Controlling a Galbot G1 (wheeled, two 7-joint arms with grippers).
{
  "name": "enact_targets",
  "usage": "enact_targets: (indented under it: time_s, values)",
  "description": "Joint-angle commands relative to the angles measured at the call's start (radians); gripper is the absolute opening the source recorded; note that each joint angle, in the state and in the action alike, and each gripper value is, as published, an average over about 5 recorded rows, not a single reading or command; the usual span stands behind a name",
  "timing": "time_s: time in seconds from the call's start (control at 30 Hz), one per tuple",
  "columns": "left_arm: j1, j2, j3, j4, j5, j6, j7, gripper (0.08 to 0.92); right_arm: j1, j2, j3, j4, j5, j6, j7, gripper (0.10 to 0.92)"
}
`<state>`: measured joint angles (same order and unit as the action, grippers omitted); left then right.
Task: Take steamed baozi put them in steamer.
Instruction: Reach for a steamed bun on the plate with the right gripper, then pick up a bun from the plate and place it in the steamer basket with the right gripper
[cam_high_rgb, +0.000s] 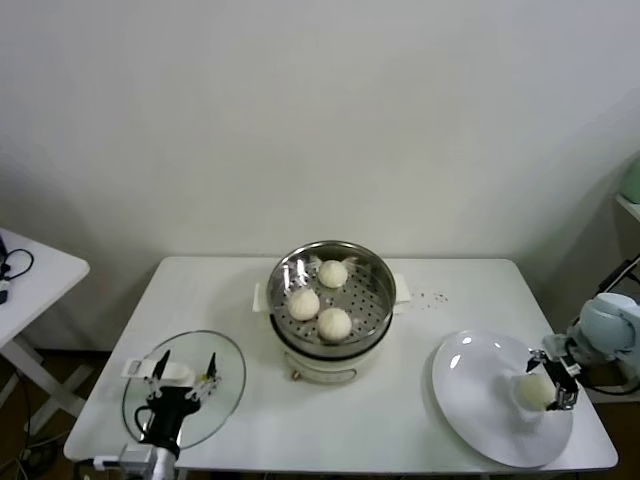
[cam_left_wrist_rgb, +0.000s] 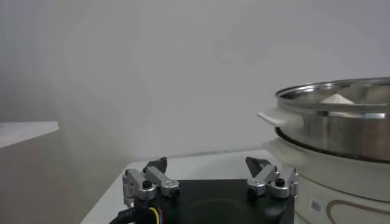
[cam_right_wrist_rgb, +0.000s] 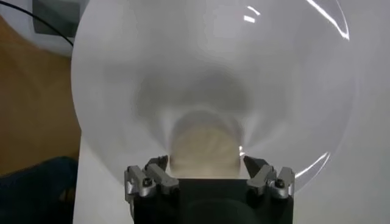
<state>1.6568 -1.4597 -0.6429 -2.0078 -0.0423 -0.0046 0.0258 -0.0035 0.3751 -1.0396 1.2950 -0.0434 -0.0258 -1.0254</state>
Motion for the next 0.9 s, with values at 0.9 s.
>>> enact_targets:
  time_s: [0.9]
  values:
    - [-0.006, 0.004, 0.006, 0.004, -0.014, 0.0, 0.002, 0.823, 0.224, 0.014, -0.044, 0.043, 0.297, -0.135, -0.089, 0.656]
